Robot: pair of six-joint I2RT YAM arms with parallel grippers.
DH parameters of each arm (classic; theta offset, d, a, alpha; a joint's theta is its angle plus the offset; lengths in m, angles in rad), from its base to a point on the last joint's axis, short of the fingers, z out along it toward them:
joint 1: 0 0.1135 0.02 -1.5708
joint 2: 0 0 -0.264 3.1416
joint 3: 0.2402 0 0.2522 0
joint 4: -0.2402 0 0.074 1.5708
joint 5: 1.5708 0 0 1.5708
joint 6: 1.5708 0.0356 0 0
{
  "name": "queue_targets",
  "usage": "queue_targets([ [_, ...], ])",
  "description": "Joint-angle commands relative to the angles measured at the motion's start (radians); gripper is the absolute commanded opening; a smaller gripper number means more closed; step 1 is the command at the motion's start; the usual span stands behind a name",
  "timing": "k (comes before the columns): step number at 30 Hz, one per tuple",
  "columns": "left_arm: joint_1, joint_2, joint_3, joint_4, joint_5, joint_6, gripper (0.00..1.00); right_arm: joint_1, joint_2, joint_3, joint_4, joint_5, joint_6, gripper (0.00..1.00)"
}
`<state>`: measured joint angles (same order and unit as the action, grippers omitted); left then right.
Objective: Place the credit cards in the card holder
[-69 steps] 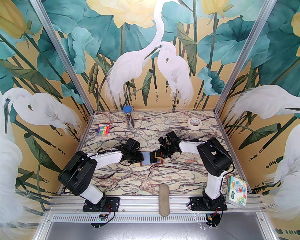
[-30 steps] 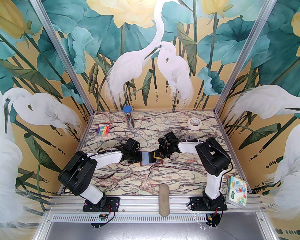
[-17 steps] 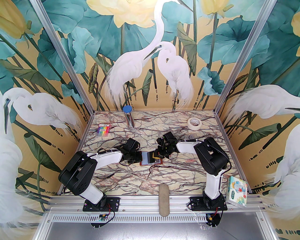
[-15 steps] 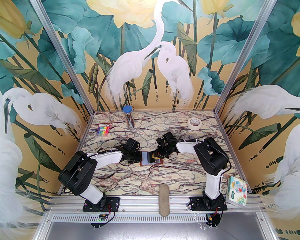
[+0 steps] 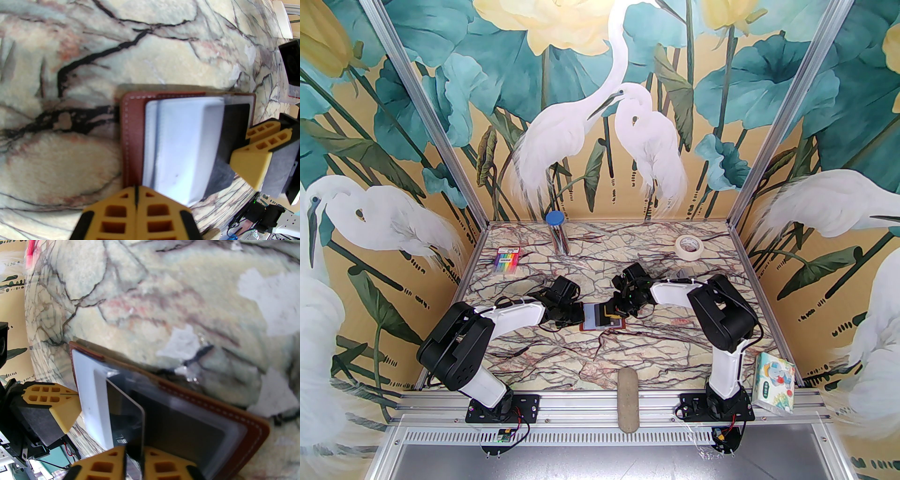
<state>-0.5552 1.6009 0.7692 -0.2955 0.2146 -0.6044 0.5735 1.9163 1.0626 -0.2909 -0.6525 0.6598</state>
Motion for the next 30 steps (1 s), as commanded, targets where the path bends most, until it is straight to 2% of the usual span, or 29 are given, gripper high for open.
queue_targets([
  [1, 0.007, 0.044, -0.027, -0.025, -0.023, 0.022, 0.05, 0.005, -0.023, 0.01, -0.117, 0.089, -0.036, 0.31],
  [4, 0.008, 0.042, -0.028, -0.025, -0.023, 0.023, 0.05, 0.005, -0.037, 0.017, -0.144, 0.108, -0.047, 0.38],
  [7, 0.008, 0.042, -0.028, -0.024, -0.023, 0.022, 0.05, 0.006, -0.053, 0.02, -0.161, 0.13, -0.053, 0.38],
  [10, 0.008, 0.043, -0.028, -0.025, -0.023, 0.021, 0.05, 0.005, -0.063, 0.027, -0.174, 0.151, -0.055, 0.28],
  [14, 0.008, 0.039, -0.028, -0.027, -0.023, 0.022, 0.05, 0.005, -0.078, 0.037, -0.159, 0.153, -0.041, 0.05],
  [17, 0.006, 0.037, -0.028, -0.029, -0.022, 0.025, 0.05, 0.005, -0.08, 0.052, -0.159, 0.157, -0.035, 0.01],
  [30, 0.008, 0.032, -0.024, -0.037, -0.025, 0.03, 0.05, 0.005, -0.022, 0.102, -0.144, 0.151, -0.014, 0.0],
])
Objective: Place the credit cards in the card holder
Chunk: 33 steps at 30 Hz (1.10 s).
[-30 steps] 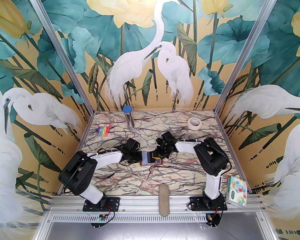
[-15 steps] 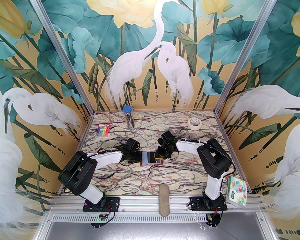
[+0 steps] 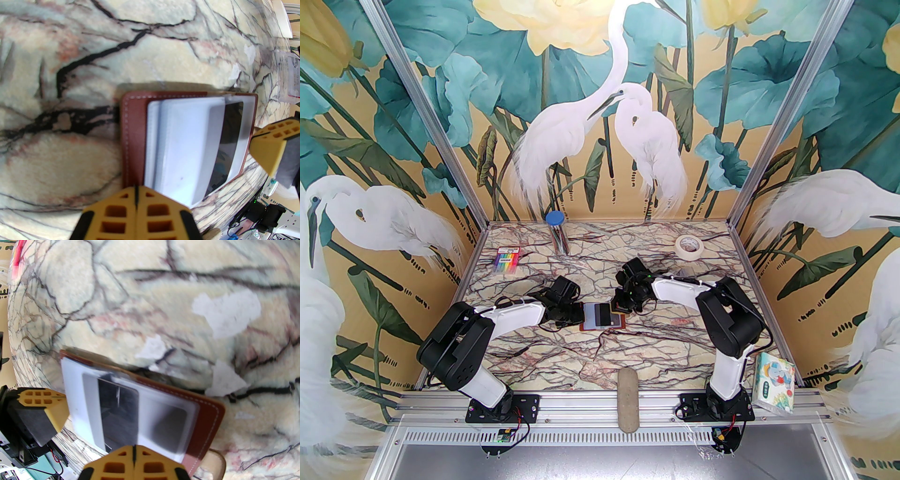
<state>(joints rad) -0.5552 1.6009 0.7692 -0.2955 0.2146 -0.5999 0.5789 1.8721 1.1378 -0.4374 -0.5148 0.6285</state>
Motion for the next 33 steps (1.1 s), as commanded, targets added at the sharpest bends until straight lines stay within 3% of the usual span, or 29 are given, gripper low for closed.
queue_targets([
  [1, 0.009, 0.031, -0.024, -0.038, -0.029, 0.026, 0.05, -0.001, 0.028, 0.026, 0.007, 0.009, 0.019, 0.0],
  [33, 0.01, 0.036, -0.039, -0.017, -0.019, 0.018, 0.05, 0.034, 0.091, 0.016, 0.037, -0.027, 0.04, 0.0],
])
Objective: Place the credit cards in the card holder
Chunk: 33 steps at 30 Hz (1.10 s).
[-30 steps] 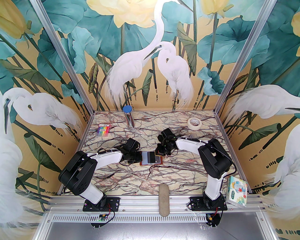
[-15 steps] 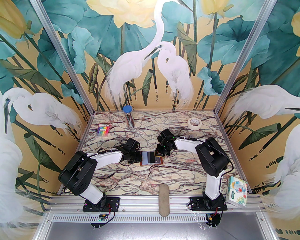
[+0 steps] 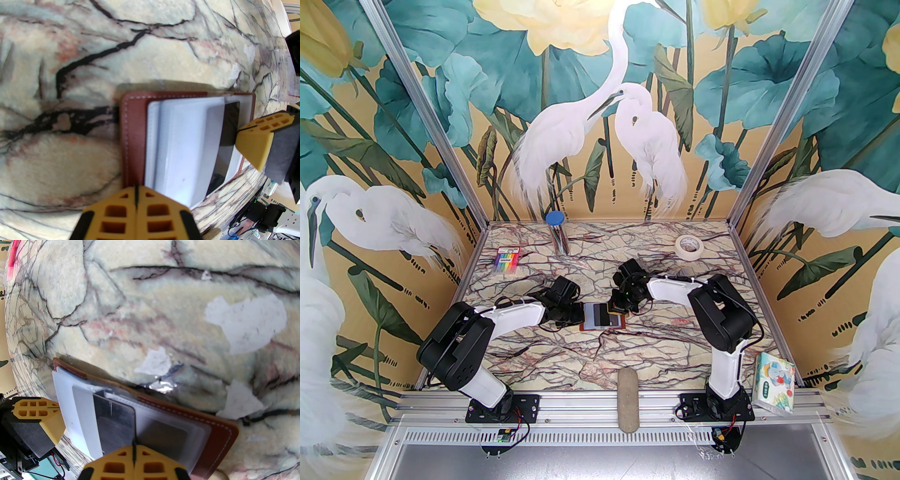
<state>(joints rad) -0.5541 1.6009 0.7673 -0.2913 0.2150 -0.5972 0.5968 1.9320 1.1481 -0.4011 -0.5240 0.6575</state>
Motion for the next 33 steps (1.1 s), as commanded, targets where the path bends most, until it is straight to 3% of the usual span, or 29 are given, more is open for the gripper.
queue_targets([
  [1, 0.008, 0.037, -0.039, -0.021, -0.019, 0.015, 0.05, 0.017, 0.032, 0.005, 0.002, -0.019, 0.011, 0.0],
  [33, 0.008, 0.038, -0.037, -0.016, -0.014, 0.015, 0.05, 0.048, 0.066, 0.076, -0.024, -0.033, 0.007, 0.0],
])
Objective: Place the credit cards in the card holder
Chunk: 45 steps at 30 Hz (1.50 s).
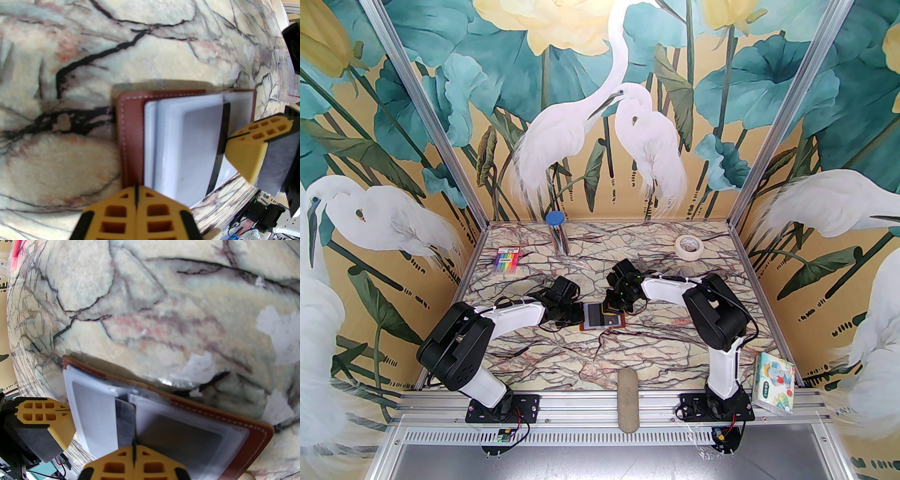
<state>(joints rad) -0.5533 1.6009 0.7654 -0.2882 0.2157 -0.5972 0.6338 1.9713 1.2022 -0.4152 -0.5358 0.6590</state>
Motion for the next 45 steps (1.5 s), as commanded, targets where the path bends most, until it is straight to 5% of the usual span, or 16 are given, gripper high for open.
queue_targets([
  [1, 0.007, 0.037, -0.036, -0.019, -0.017, 0.016, 0.05, 0.01, 0.029, 0.023, -0.008, -0.021, 0.005, 0.0],
  [26, 0.008, 0.026, -0.031, -0.034, -0.018, 0.019, 0.05, 0.037, 0.011, 0.078, -0.066, -0.001, -0.011, 0.0],
  [35, 0.007, -0.037, -0.024, -0.067, -0.023, 0.016, 0.07, 0.037, -0.102, 0.092, -0.154, 0.082, -0.033, 0.21],
  [45, 0.008, -0.178, -0.049, -0.107, -0.029, 0.004, 0.11, 0.037, -0.292, 0.023, -0.227, 0.217, -0.044, 0.25],
])
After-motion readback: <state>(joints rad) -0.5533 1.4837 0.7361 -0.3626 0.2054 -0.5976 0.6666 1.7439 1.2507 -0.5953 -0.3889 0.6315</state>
